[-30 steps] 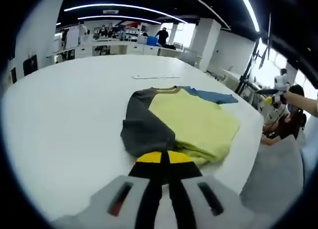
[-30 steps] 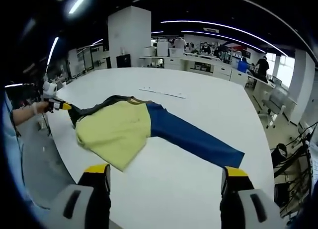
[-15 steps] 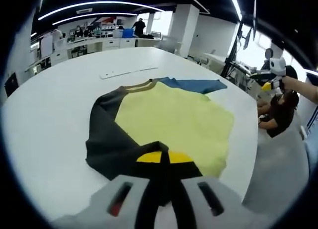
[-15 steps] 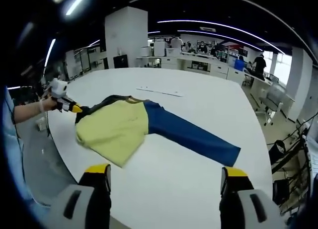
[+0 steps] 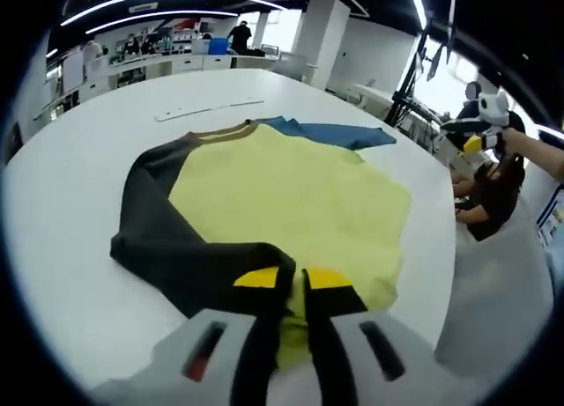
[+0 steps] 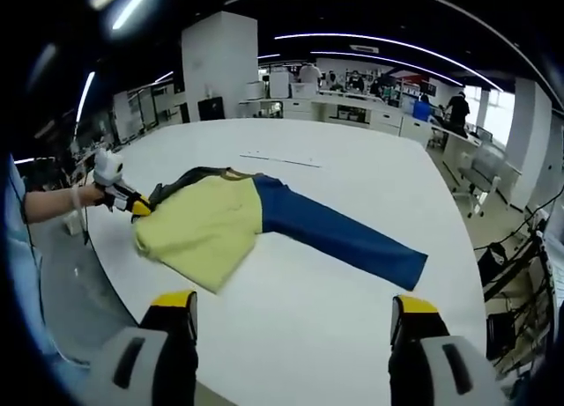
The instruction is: Fold the garment on the visible template until the final outline fits inside the template.
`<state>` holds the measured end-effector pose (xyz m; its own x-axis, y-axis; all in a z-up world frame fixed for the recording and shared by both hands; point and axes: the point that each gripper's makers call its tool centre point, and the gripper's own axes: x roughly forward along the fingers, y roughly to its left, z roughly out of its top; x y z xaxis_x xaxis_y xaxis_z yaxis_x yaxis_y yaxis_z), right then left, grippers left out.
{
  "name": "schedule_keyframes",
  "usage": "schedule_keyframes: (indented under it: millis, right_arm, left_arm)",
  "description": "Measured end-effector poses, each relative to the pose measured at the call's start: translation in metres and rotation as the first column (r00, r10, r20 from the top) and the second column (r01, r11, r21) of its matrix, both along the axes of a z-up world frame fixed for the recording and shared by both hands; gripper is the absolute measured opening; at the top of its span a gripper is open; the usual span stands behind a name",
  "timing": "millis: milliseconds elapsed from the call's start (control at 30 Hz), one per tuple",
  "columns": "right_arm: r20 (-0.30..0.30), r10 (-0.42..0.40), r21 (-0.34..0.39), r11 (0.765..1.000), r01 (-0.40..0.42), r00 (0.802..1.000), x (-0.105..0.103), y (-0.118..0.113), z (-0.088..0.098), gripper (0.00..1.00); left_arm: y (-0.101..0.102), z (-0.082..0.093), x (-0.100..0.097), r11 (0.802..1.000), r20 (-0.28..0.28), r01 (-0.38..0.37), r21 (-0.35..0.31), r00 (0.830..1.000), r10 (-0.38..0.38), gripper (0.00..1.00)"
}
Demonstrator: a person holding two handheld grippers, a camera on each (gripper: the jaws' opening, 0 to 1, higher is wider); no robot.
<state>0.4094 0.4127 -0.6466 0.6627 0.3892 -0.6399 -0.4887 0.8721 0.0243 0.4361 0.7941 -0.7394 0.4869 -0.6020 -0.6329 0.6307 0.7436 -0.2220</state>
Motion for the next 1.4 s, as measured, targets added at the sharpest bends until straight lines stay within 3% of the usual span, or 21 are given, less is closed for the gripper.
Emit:
schedule_keyframes:
  millis: [333, 500, 767, 867, 1100, 1267, 1400]
  right_arm:
    - [0.004, 0.004, 0.006, 1.0, -0.004, 1.0, 0.001, 0.005, 0.0, 0.91]
    - [0.002, 0.007, 0.014, 1.0, -0.007, 1.0, -0.001, 0.009, -0.002, 0.91]
    - [0.001, 0.008, 0.021, 1.0, -0.008, 1.0, -0.002, 0.012, -0.005, 0.91]
    - [0.003, 0.008, 0.025, 1.0, -0.008, 1.0, -0.001, 0.012, -0.004, 0.91]
    - [0.002, 0.007, 0.029, 1.0, -0.007, 1.0, -0.002, 0.012, -0.005, 0.91]
    - [-0.004, 0.011, 0.034, 0.999, -0.01, 1.0, -0.003, 0.015, -0.007, 0.91]
    - [-0.006, 0.011, 0.035, 0.999, -0.011, 1.0, -0.004, 0.015, -0.008, 0.9]
  left_arm:
    - [-0.004, 0.017, -0.012, 0.999, 0.02, 0.014, -0.042, 1.0, -0.014, 0.24]
    - [-0.003, 0.031, -0.026, 0.998, 0.043, 0.019, -0.062, 0.999, -0.017, 0.26]
    - [-0.003, 0.027, -0.046, 0.997, 0.023, 0.021, -0.071, 1.0, -0.019, 0.27]
    - [0.005, 0.03, -0.046, 0.997, 0.028, -0.001, -0.073, 1.0, 0.003, 0.3]
    - [0.043, 0.029, -0.039, 0.994, 0.024, -0.095, -0.06, 0.995, 0.096, 0.3]
    - [0.064, 0.012, -0.04, 0.991, -0.012, -0.131, -0.014, 0.991, 0.13, 0.24]
    - [0.071, -0.003, -0.045, 0.993, -0.037, -0.109, 0.036, 0.993, 0.11, 0.23]
